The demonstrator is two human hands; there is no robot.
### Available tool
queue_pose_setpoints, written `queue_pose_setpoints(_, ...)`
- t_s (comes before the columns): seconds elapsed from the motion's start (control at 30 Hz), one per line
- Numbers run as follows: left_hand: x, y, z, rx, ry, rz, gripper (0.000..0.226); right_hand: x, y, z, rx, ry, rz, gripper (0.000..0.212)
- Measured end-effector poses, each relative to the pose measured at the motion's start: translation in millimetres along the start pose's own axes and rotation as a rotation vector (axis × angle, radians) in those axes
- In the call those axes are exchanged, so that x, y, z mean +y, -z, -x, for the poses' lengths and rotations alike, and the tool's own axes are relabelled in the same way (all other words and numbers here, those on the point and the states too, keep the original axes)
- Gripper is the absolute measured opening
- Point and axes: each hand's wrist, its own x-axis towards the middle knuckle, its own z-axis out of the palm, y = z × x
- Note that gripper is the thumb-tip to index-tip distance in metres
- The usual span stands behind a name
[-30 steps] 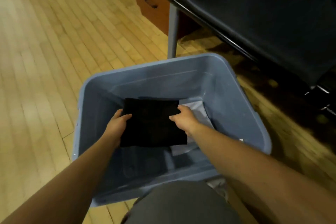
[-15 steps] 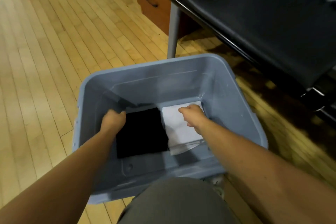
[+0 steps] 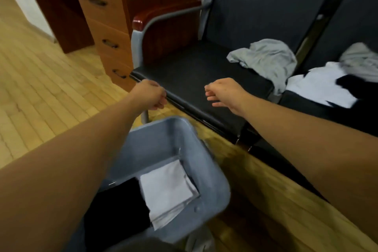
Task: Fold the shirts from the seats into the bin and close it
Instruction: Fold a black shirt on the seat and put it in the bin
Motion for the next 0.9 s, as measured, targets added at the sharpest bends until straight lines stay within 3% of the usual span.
queue_pose_setpoints(0.2,100,-100,-18,-0.152,-0.119,-0.028,0.014,39,147,19,0.279,-0.01,0.103,0.02)
queue_pose_setpoints(0.4,173,-228,-9,-0.342,-0.286,-0.075,0.014,101,270,57,0.485,-0.058,0.445,0.014)
queue_pose_setpoints(0.53,190,-307,-5,-0.416,-0.41,-0.15,0.013,154,326,77,0.592,-0.171,0.702,0.032)
queue_pose_setpoints(0.63,200,-357,3,-0.458,-0.47,-0.215,0.009,198,351,87,0.534,-0.335,0.814,0.06)
queue_pose_setpoints(0.7,202,-386,8,-0.498,-0.474,-0.223,0.023,223,357,91,0.498,-0.332,0.883,0.066)
queue_pose_setpoints(0.83,209,-421,17,-0.532,-0.453,-0.177,0.046,243,364,93,0.665,-0.145,0.888,0.013)
queue_pose_setpoints(0.9,213,-431,22,-0.503,-0.433,-0.152,0.045,240,368,95,0.692,-0.103,0.83,0.012)
